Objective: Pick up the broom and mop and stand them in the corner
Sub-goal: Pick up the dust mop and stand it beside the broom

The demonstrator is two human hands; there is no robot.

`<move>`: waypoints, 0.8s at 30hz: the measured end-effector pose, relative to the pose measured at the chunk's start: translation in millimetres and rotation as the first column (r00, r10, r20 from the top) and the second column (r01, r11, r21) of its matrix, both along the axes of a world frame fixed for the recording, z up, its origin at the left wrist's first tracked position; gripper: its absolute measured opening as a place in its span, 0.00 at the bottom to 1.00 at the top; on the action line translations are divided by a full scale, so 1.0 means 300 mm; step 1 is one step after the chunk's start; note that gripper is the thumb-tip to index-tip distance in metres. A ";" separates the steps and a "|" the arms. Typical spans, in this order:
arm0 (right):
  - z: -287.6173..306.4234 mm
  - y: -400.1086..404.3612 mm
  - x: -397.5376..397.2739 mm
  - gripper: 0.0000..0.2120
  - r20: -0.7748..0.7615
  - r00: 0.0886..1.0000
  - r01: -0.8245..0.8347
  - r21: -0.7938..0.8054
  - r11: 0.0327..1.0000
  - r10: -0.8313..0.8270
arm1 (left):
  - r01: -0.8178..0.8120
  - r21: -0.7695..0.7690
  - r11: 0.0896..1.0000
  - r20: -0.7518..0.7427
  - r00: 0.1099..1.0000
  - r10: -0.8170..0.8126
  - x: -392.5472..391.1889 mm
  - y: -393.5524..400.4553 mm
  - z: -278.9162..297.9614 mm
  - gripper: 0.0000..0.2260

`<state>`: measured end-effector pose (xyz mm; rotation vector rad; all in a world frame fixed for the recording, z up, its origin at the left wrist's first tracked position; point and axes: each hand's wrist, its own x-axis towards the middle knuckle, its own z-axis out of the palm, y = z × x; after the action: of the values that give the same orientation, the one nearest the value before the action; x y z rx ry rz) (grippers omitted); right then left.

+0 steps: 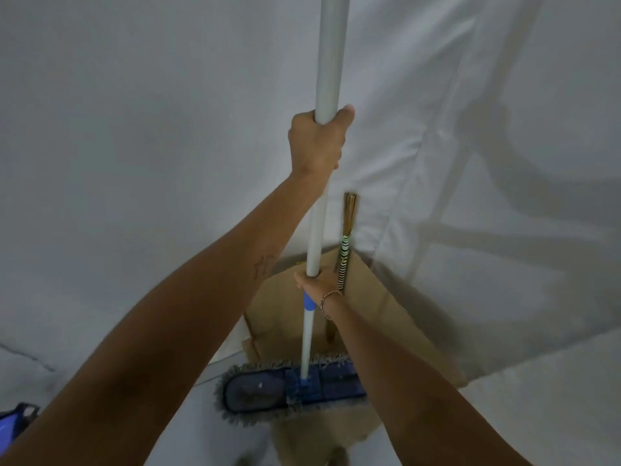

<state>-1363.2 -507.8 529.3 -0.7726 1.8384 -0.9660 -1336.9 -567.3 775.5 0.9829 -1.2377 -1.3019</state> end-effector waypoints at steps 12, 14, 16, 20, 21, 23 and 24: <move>-0.122 -0.250 0.006 0.08 0.020 0.977 -0.215 0.066 0.974 0.214 | -0.209 0.020 0.978 0.084 0.975 0.207 0.056 -0.237 -0.120 0.17; -0.144 -0.299 0.008 0.11 0.017 0.982 -0.189 0.071 0.979 0.188 | -0.209 0.019 0.978 0.094 0.974 0.207 0.059 -0.284 -0.146 0.17; -0.166 -0.362 0.013 0.13 0.009 0.984 -0.176 0.084 0.981 0.176 | -0.206 0.027 0.978 0.097 0.974 0.203 0.068 -0.352 -0.175 0.18; -0.220 -0.492 0.026 0.13 0.004 0.982 -0.190 0.105 0.976 0.190 | -0.230 0.048 0.972 0.101 0.969 0.224 0.082 -0.479 -0.233 0.19; -0.238 -0.520 0.029 0.14 -0.001 0.981 -0.194 0.110 0.975 0.195 | -0.245 0.062 0.968 0.103 0.966 0.238 0.081 -0.508 -0.249 0.20; -0.281 -0.591 0.043 0.15 -0.014 0.979 -0.201 0.125 0.972 0.204 | -0.264 0.098 0.960 0.114 0.961 0.253 0.088 -0.591 -0.296 0.20; -0.296 -0.604 0.043 0.15 -0.020 0.979 -0.198 0.129 0.972 0.202 | -0.250 0.109 0.962 0.117 0.964 0.238 0.088 -0.610 -0.317 0.20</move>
<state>-1350.2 -689.1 440.6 -0.8808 1.7918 -0.7048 -1310.4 -750.4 680.5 1.2630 -1.0823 -1.1550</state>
